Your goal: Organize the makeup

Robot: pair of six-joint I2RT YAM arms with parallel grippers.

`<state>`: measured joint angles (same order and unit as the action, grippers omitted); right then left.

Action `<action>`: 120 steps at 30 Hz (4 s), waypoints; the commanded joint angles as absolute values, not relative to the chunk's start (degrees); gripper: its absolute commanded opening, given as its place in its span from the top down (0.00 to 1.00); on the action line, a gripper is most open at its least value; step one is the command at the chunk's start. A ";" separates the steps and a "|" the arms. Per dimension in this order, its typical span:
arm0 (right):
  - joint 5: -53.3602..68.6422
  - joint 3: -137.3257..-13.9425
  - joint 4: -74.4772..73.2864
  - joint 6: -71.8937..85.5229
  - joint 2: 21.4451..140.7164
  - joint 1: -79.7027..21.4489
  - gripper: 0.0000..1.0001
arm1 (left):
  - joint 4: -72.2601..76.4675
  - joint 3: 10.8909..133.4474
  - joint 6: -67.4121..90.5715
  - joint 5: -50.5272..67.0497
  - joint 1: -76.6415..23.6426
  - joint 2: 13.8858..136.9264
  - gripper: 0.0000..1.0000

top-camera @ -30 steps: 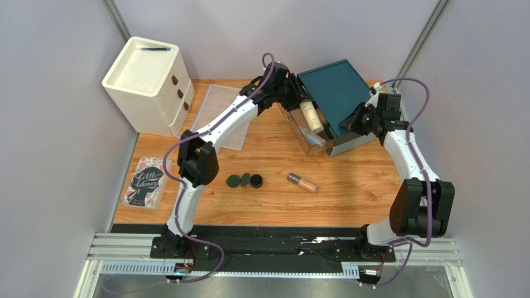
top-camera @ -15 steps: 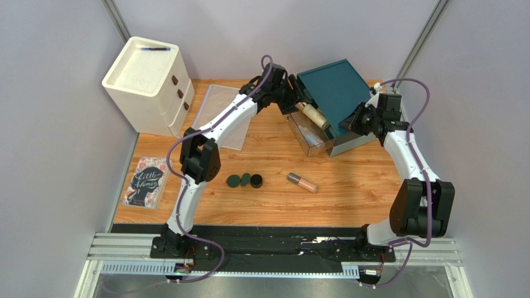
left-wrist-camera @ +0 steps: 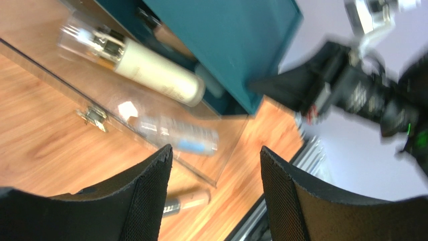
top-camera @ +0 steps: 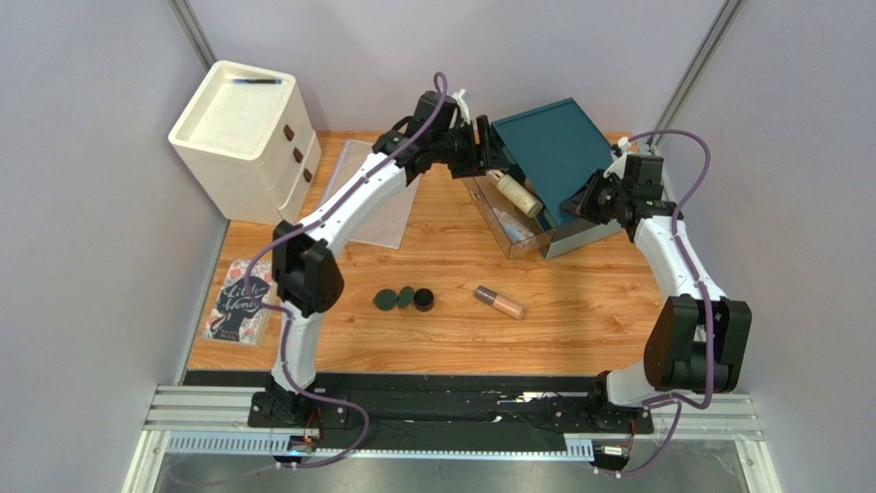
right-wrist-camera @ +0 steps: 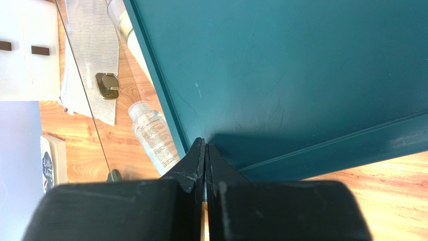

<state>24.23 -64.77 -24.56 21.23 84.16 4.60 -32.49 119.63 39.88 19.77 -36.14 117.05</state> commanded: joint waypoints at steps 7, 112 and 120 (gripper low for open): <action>17.49 -59.94 -37.88 18.63 89.21 4.83 1.00 | -42.97 104.15 10.12 7.50 -55.07 106.96 0.29; 17.84 -60.03 -38.23 17.93 89.38 6.15 1.00 | -11.76 114.16 71.19 3.43 -35.60 120.23 0.84; 18.19 -60.47 -38.41 18.02 90.09 6.50 1.00 | -16.17 123.22 68.65 6.76 -33.40 127.00 0.64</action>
